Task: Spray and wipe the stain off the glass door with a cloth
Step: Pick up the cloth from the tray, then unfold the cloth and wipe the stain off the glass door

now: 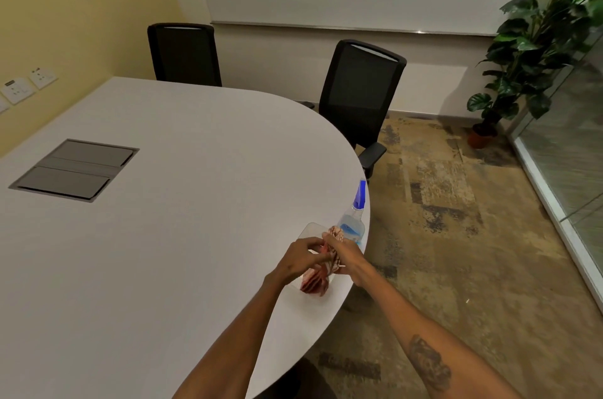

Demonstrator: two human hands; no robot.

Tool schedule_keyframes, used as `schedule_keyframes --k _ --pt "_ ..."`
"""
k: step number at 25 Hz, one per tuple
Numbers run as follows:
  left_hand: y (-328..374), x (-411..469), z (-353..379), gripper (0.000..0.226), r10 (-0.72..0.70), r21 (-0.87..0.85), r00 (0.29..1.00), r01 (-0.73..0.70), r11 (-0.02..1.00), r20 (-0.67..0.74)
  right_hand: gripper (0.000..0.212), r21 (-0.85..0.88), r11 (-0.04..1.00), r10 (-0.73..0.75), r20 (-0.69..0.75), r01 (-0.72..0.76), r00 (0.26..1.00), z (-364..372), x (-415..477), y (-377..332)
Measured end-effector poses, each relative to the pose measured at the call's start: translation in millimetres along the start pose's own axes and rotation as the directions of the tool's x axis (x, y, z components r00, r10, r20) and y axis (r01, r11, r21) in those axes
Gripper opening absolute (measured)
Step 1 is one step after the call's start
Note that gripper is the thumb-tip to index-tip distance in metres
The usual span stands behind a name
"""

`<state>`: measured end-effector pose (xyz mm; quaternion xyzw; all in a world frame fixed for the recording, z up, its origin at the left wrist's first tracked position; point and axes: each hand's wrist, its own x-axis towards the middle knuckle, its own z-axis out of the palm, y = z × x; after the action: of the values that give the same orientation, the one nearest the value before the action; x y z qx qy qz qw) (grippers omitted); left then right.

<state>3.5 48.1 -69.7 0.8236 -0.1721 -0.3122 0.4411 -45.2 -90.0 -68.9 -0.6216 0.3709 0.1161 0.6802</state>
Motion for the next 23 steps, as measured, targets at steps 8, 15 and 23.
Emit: schedule_keyframes --k 8,15,23 --pt "77.4 -14.5 36.3 0.032 0.133 -0.165 0.990 -0.123 0.979 0.049 0.026 0.001 0.985 -0.170 0.003 0.170 0.985 -79.5 -54.4 -18.4" --pt "163.4 -52.5 143.2 0.047 0.409 -0.083 0.909 -0.415 0.906 -0.080 0.028 -0.002 0.951 -0.303 -0.217 0.310 0.928 -202.2 -152.3 6.7" --pt "233.3 -136.6 318.1 0.046 0.163 -0.248 0.978 -0.192 0.950 -0.131 0.017 0.291 0.767 -0.361 -0.542 0.572 0.759 -364.8 -320.6 84.3"
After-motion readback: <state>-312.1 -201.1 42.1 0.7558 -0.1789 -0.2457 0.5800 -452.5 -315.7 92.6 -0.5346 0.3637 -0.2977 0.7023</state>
